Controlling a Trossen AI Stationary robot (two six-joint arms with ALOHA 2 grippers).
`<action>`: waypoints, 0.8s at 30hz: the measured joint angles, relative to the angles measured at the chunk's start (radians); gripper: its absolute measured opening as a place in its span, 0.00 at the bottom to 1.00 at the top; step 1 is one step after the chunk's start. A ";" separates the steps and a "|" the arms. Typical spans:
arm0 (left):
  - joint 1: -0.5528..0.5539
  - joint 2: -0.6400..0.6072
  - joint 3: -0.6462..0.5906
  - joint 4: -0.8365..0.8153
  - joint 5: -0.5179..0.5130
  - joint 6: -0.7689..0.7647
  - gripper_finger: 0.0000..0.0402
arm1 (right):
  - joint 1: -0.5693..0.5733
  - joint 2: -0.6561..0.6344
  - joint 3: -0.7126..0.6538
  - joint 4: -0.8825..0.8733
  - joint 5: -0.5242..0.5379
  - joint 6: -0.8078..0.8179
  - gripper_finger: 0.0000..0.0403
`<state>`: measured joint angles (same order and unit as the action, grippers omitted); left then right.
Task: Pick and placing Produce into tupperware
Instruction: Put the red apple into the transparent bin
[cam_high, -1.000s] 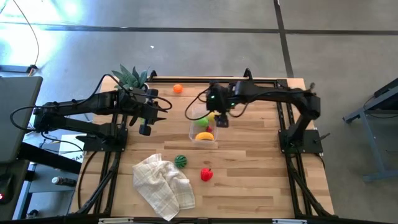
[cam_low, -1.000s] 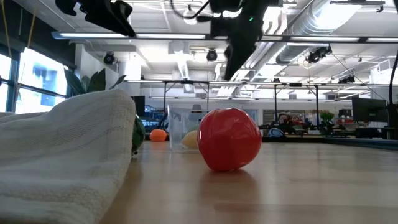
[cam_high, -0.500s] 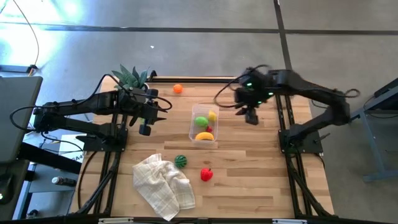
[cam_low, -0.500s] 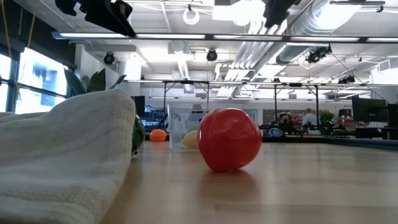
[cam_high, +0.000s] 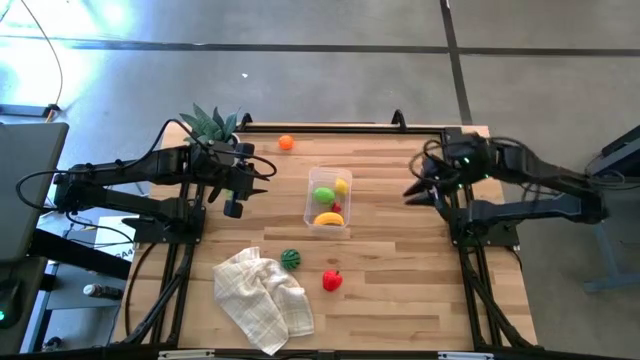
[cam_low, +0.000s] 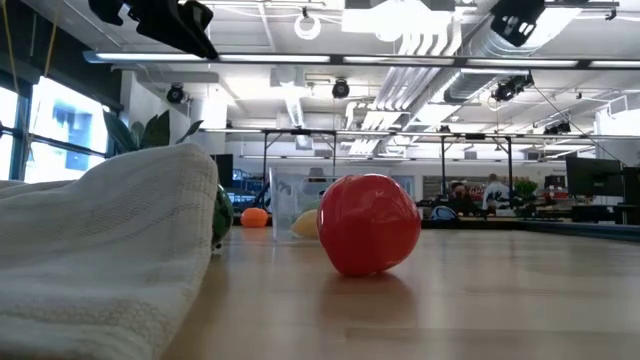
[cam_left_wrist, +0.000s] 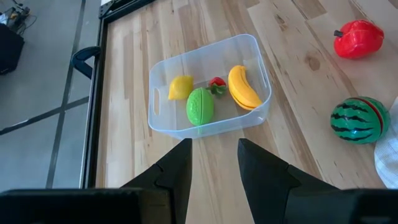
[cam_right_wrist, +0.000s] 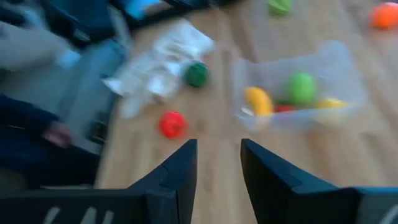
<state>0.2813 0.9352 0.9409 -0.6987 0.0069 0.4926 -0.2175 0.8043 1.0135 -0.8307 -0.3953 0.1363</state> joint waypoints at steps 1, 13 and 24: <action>0.000 0.000 0.000 0.000 0.000 0.000 0.29 | 0.017 -0.027 -0.033 0.041 -0.014 0.029 0.28; 0.000 0.000 0.000 0.000 0.000 0.000 0.29 | 0.195 -0.144 -0.159 0.255 -0.017 0.108 0.28; 0.000 0.000 0.000 0.000 0.000 0.000 0.29 | 0.250 -0.138 -0.159 0.141 0.033 -0.071 0.28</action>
<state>0.2813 0.9348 0.9409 -0.6987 0.0067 0.4926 0.0321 0.6666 0.8543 -0.6893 -0.3621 0.0649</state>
